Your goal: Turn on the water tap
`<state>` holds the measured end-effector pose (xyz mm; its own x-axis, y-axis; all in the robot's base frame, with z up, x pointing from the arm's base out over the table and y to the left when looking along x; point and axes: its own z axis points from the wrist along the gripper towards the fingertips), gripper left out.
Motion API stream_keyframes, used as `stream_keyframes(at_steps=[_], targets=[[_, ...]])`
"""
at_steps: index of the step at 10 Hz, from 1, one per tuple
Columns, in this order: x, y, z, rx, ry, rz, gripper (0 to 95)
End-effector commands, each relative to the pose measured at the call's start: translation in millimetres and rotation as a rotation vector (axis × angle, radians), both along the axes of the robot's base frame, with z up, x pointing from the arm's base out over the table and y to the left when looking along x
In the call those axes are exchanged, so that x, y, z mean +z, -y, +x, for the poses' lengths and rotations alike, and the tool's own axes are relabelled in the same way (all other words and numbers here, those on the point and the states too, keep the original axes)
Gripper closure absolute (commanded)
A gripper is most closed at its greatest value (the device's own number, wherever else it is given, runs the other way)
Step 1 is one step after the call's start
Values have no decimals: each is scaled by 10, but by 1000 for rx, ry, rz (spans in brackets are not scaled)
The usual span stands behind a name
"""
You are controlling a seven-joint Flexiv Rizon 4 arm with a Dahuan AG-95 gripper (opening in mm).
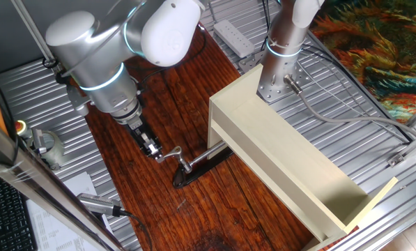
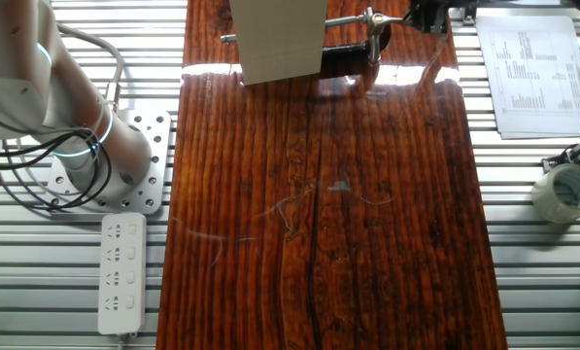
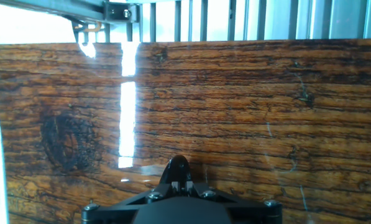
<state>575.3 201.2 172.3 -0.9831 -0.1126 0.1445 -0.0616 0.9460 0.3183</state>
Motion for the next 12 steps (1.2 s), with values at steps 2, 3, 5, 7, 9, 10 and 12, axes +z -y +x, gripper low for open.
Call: stream_keyframes(at_steps=[2, 3, 5, 7, 9, 10, 12], targets=[[-15, 0, 10, 20, 6, 5, 950], [-11, -2, 12, 40, 9, 10, 950], [-9, -8, 14, 56, 10, 17, 950], [-7, -14, 17, 68, 13, 22, 950], [-4, -18, 16, 77, 5, 15, 950], [1, -12, 17, 77, 4, 15, 950], [15, 28, 22, 87, 7, 13, 760]])
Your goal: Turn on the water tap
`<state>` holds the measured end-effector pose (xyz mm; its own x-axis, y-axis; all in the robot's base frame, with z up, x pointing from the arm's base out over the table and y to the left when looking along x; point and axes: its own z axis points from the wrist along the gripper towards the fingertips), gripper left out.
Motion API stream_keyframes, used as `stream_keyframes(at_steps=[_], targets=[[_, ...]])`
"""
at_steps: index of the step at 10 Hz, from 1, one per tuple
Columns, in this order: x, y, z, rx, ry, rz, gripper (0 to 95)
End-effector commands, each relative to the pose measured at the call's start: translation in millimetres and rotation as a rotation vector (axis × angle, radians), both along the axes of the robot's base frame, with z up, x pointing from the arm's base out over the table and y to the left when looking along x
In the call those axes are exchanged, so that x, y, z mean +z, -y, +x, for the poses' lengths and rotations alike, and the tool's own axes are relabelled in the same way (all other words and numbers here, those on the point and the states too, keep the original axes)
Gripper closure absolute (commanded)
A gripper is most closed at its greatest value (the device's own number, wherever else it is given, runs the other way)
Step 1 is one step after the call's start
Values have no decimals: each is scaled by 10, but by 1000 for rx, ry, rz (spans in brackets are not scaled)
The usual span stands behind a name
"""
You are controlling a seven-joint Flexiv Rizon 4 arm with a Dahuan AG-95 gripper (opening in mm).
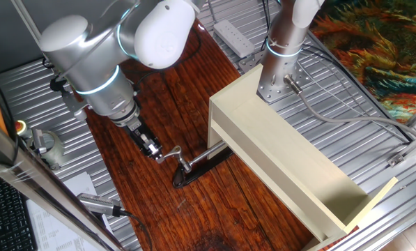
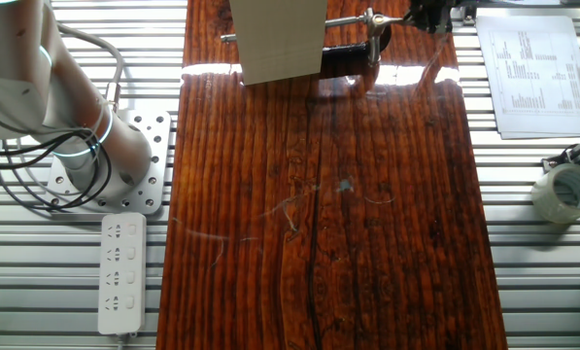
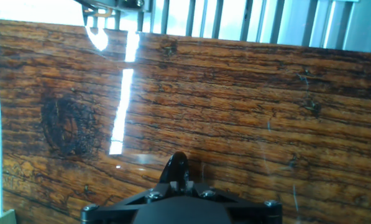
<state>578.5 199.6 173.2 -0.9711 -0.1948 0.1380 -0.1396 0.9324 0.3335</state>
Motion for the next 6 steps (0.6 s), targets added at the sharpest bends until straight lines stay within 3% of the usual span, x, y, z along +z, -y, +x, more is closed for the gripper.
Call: stream_keyframes(at_steps=[1, 3, 6], targets=[[24, 40, -3, 9, 5, -3, 760], [102, 129, 30, 16, 8, 0, 760], [340, 349, 85, -31, -4, -12, 760]])
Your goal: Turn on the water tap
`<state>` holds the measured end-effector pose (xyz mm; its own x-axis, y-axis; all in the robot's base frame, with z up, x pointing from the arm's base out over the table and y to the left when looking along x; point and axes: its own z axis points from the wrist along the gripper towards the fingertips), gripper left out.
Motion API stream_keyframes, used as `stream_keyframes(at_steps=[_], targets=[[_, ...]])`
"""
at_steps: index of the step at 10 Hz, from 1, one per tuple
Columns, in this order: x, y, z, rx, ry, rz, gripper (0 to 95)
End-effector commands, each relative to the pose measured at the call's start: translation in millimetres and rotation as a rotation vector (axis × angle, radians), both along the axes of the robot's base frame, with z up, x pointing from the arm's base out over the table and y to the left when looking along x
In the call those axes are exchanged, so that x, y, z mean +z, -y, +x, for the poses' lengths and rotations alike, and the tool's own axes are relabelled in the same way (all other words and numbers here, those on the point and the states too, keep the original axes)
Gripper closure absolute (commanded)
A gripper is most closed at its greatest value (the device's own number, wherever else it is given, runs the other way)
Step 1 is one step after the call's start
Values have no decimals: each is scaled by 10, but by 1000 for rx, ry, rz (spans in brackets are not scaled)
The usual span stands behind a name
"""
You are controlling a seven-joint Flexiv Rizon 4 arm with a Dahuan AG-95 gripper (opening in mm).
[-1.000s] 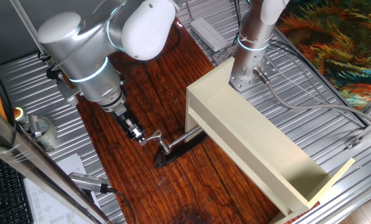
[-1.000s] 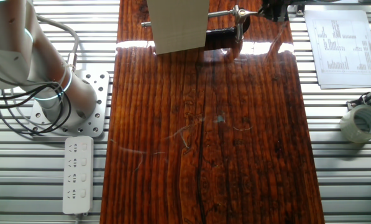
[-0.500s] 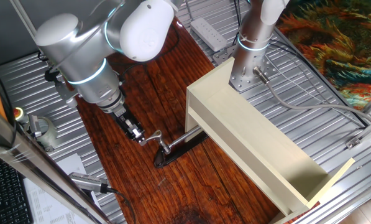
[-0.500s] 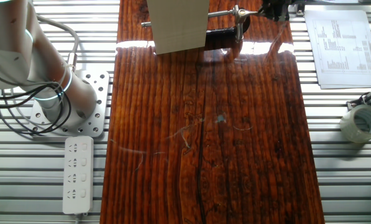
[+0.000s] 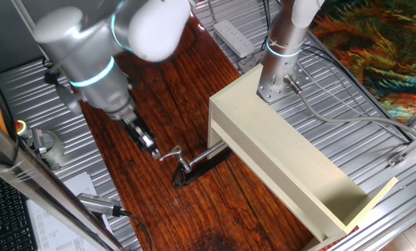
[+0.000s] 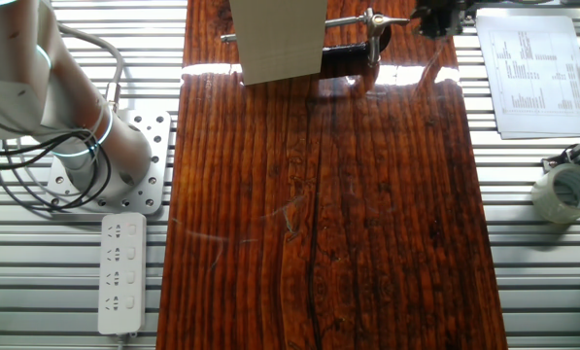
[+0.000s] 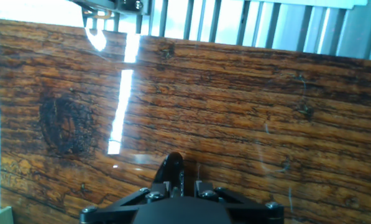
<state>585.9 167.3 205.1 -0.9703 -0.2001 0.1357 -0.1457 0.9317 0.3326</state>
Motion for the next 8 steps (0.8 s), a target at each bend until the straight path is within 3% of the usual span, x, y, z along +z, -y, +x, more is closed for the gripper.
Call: stream_keyframes(at_steps=[1, 3, 6, 8], targets=[[191, 190, -6, -69, -7, -34, 950], [370, 413, -67, -67, 3, -62, 950], [612, 598, -200, -92, 16, -130, 950], [706, 689, -271, -144, 12, -217, 950]])
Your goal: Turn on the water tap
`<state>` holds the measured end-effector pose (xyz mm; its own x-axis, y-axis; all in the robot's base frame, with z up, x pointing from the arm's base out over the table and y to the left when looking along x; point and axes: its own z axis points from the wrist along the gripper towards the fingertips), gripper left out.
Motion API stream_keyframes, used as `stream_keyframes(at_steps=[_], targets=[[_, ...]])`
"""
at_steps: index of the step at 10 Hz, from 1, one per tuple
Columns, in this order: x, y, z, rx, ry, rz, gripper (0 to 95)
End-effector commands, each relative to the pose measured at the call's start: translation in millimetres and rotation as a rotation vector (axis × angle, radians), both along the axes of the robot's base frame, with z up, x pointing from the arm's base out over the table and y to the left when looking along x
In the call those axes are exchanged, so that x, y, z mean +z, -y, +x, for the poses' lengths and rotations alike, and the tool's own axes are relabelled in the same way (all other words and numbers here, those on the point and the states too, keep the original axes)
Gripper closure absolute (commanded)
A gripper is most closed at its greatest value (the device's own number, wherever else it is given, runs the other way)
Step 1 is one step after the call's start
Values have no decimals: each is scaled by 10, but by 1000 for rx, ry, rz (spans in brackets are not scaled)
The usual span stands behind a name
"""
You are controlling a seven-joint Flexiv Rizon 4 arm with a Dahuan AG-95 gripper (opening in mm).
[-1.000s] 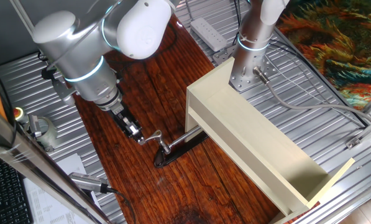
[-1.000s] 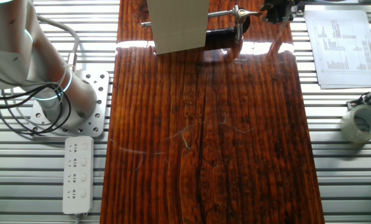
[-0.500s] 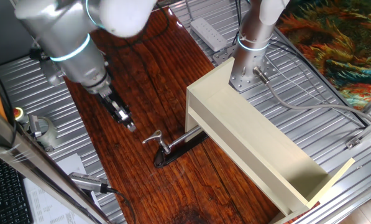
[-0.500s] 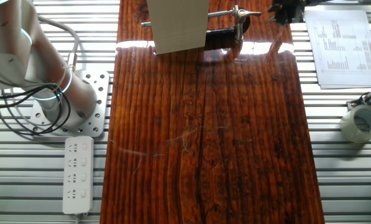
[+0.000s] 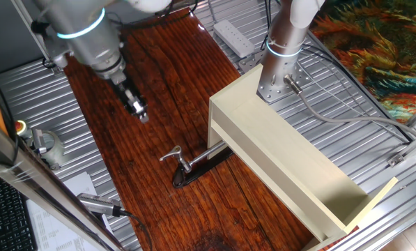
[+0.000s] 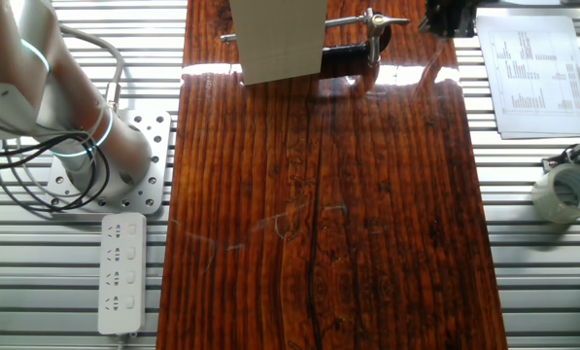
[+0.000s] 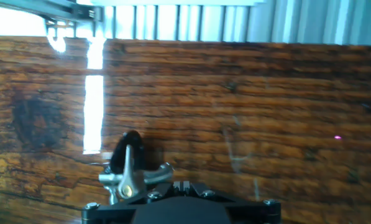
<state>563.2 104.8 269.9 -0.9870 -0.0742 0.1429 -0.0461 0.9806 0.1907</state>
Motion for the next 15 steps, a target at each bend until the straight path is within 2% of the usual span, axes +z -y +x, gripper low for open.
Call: stream_keyframes(at_steps=[1, 2, 4, 15], targets=[[89, 122, -80, -73, 20, -155, 950], [114, 185, -117, -79, 29, -179, 950], [135, 235, -150, -75, 34, -176, 950], [129, 237, -148, -47, 37, -163, 950]])
